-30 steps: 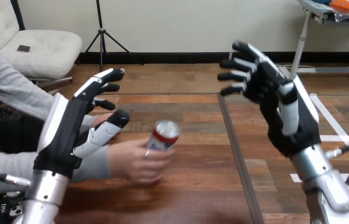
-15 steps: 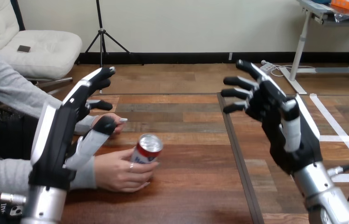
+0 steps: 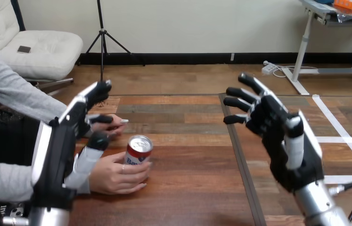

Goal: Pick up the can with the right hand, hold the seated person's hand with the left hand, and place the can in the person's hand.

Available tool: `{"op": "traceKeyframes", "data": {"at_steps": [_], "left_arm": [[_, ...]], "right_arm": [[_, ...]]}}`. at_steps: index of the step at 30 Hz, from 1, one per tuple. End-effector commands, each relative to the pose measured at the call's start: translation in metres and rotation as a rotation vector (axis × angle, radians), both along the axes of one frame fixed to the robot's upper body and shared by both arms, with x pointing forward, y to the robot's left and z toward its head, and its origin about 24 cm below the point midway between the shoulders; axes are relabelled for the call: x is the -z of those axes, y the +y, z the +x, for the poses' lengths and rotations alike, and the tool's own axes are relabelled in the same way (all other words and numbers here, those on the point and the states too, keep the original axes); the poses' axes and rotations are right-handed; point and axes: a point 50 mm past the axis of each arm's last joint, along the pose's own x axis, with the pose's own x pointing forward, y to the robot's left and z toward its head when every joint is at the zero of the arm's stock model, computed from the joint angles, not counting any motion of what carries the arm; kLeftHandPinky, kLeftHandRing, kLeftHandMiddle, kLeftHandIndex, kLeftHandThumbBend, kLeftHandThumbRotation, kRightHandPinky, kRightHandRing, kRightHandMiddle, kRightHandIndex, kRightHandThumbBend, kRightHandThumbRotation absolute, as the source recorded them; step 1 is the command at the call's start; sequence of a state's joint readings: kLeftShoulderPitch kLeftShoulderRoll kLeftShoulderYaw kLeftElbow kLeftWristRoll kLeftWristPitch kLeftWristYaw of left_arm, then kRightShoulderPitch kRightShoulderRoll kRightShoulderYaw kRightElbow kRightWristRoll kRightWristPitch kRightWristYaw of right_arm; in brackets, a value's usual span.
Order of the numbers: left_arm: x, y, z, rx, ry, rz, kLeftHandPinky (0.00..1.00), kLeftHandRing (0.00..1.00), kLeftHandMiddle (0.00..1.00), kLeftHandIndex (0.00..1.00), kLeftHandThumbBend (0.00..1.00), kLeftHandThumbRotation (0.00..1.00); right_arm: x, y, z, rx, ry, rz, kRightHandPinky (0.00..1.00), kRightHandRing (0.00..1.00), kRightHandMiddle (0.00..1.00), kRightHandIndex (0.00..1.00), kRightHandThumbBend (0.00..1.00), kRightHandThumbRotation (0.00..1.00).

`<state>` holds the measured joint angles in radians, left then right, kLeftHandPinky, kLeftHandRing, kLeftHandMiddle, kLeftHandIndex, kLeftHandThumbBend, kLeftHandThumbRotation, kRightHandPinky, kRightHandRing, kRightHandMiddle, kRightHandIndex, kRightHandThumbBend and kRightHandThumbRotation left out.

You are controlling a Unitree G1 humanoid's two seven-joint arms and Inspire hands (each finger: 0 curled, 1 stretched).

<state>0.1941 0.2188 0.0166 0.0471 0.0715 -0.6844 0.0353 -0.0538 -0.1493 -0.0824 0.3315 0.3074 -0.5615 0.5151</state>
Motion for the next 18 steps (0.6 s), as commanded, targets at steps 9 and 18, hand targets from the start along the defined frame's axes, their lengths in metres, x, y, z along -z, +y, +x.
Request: {"op": "traceKeyframes", "data": {"at_steps": [9,18], "left_arm": [[-0.003,-0.007,-0.007,0.054,-0.08,-0.078,0.71,0.85,0.86,0.83,0.75,1.0],[0.005,-0.007,-0.009,0.085,-0.073,-0.094,0.76,0.86,0.86,0.84,0.72,1.0]], "right_arm": [[-0.014,0.005,-0.003,-0.005,-0.065,0.068,0.99,0.92,0.86,0.91,1.0,1.0],[-0.012,0.006,-0.008,0.009,-0.061,0.084,0.97,0.9,0.87,0.9,1.0,1.0]]}}
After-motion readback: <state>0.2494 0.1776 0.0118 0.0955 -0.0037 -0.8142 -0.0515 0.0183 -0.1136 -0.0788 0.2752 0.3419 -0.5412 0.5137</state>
